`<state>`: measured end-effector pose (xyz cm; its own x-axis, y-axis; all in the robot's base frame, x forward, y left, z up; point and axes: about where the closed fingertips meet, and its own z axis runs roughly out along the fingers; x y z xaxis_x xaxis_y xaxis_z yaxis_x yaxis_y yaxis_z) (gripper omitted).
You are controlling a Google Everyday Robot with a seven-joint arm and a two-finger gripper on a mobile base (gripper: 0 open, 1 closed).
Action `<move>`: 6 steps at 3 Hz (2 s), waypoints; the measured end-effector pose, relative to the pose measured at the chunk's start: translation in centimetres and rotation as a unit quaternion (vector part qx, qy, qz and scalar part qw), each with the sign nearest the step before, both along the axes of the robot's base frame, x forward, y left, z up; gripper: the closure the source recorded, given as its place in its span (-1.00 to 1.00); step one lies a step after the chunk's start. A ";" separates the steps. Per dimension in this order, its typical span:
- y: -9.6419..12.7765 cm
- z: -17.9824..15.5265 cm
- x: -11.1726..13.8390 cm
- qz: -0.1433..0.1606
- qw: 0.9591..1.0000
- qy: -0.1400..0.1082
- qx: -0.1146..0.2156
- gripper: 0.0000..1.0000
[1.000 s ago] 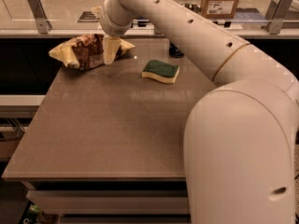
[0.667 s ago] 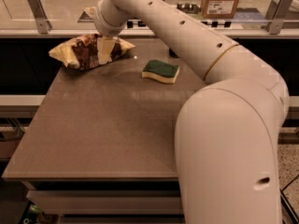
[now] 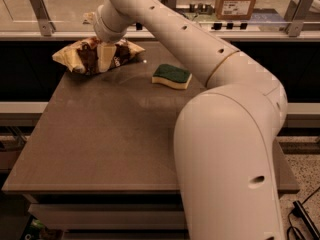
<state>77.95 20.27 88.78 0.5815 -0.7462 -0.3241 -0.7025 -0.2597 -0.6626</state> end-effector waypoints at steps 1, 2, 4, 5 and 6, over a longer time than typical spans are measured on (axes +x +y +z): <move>0.9 -0.7 0.1 0.013 1.000 0.012 -0.003 -1.00; 1.0 -0.9 0.1 0.014 1.000 0.014 -0.003 -0.63; 1.5 -1.6 0.0 0.017 1.000 0.018 -0.005 0.43; 1.7 -1.9 0.0 0.019 1.000 0.020 -0.006 0.90; 1.8 -2.1 0.0 0.020 1.000 0.021 -0.007 1.00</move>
Offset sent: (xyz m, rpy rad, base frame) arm 0.0011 0.0071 -0.0058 -0.0048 0.0201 0.0221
